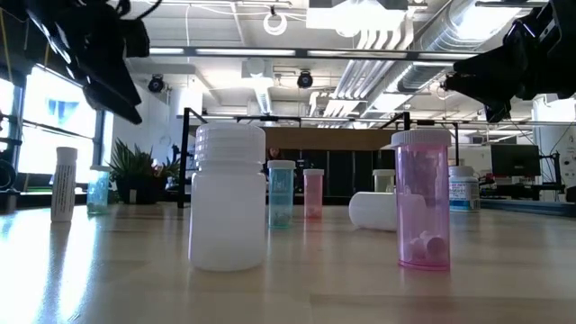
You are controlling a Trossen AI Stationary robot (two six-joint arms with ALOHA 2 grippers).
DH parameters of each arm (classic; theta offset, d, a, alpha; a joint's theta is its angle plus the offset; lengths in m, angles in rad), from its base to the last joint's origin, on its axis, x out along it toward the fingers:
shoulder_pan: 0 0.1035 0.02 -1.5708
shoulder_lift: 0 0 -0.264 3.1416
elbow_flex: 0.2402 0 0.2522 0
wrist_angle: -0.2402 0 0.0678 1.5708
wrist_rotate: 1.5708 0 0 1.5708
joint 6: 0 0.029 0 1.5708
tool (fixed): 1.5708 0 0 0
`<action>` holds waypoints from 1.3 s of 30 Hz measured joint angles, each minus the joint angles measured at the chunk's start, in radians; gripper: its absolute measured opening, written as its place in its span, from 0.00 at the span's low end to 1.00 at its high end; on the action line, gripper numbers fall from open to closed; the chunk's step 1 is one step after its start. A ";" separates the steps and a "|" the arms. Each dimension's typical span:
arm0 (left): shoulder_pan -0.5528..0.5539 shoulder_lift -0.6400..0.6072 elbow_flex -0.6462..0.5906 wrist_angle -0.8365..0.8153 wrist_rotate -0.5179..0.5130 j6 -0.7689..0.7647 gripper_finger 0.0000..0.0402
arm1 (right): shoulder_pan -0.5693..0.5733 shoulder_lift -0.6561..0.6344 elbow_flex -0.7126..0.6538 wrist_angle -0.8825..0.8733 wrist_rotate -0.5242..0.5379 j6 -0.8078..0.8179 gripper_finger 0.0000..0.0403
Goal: Pick and place medicine bottles onto shelf by color
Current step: Put the top left green pill bottle on the shelf
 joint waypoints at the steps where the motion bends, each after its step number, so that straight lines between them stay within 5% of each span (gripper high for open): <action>1: 0.000 0.018 0.010 -0.018 -0.002 -0.024 0.65 | 0.000 0.000 0.000 0.000 0.000 0.000 0.39; 10: 0.000 0.167 0.196 -0.269 -0.088 -0.126 0.65 | 0.000 0.000 0.000 0.000 0.000 0.000 0.39; 19: -0.002 0.253 0.232 -0.445 -0.090 -0.473 0.65 | 0.000 0.000 0.000 0.000 0.000 0.000 0.39; 39: -0.008 0.499 0.232 -0.430 -0.036 -0.567 0.65 | 0.000 0.000 0.000 0.000 0.000 0.000 0.39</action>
